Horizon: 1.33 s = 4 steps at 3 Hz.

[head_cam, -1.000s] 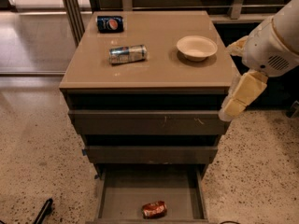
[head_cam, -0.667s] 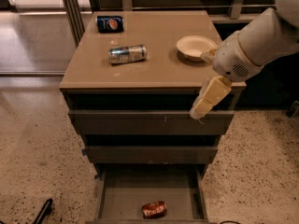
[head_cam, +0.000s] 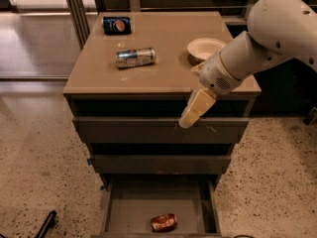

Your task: Pick coke can from bottom drawer and place on counter

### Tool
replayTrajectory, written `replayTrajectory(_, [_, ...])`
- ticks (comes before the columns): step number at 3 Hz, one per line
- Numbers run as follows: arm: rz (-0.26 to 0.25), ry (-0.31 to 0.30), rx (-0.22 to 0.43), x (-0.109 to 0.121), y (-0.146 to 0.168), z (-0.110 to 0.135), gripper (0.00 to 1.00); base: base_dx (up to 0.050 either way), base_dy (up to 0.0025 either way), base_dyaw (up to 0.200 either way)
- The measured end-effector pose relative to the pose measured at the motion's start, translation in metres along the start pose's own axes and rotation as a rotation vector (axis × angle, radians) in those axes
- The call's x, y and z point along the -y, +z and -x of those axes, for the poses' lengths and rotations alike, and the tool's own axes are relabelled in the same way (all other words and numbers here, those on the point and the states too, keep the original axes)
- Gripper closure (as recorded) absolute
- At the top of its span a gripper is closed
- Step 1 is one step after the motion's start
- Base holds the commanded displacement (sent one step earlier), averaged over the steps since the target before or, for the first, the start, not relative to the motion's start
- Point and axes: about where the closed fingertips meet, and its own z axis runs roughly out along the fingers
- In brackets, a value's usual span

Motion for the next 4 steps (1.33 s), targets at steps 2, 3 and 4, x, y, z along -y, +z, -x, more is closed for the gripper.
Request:
replayTrajectory(2, [0.0,0.0,0.0,0.0,0.0,0.0,0.42,0.0,0.0,0.0])
replayTrajectory(3, [0.019,0.05,0.014,-0.015,0.011,-0.013,0.65,0.0,0.0,0.0])
replayTrajectory(4, [0.023,0.165,0.048,-0.038,0.035,-0.041,0.89,0.0,0.0,0.0])
